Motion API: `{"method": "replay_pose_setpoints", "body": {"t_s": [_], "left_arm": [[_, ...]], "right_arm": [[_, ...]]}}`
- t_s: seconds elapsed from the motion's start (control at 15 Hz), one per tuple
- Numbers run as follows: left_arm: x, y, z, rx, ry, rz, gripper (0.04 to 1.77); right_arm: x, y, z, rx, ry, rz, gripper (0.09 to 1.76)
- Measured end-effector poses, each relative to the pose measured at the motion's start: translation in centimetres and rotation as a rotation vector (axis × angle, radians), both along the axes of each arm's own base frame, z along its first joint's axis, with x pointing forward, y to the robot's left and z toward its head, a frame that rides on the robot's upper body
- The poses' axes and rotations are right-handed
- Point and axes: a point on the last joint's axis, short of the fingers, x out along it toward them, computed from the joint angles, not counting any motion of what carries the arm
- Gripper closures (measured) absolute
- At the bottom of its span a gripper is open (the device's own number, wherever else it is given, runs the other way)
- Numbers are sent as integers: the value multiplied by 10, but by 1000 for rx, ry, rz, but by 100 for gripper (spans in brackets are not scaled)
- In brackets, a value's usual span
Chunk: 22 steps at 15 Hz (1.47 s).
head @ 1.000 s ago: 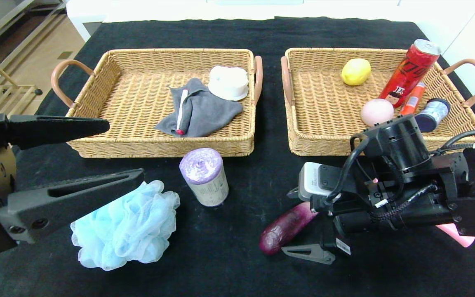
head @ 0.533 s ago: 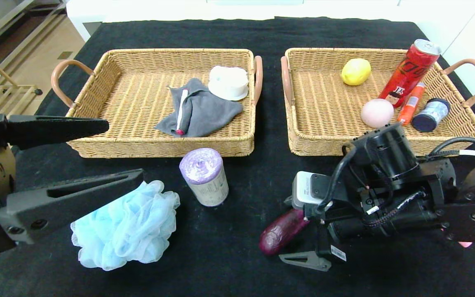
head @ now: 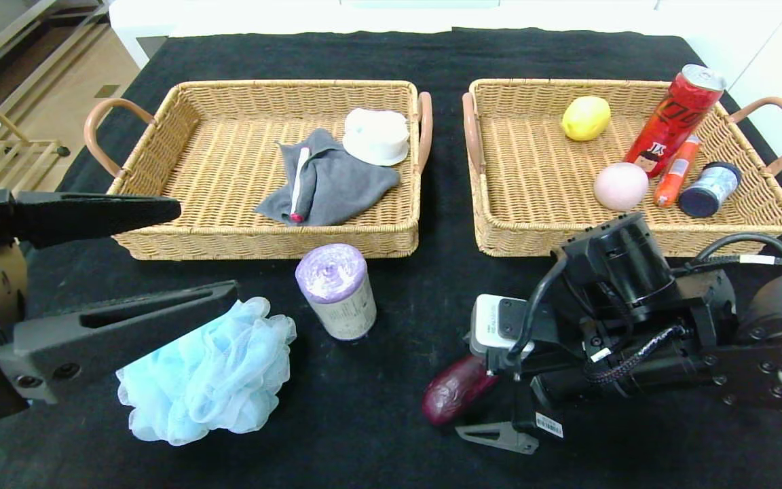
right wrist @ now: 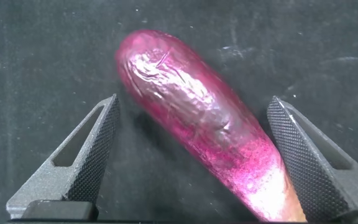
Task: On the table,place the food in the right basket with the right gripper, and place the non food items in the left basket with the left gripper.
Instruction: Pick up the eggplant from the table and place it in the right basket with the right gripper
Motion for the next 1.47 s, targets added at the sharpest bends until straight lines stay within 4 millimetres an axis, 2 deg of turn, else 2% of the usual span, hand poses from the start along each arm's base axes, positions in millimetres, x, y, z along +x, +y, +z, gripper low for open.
{"method": "replay_pose_setpoints", "body": {"t_s": [0.07, 0.33, 0.53, 1.47], "left_arm": [[0, 0, 0, 0, 1, 0, 9], [0, 0, 0, 0, 1, 0, 9], [0, 0, -1, 1, 2, 0, 9], [0, -2, -1, 1, 3, -11, 9]], "right_arm": [[0, 0, 0, -1, 0, -1, 14], [0, 1, -1, -8, -1, -5, 77], [0, 1, -1, -8, 0, -5, 107], [0, -2, 2, 5, 1, -14, 110]]}}
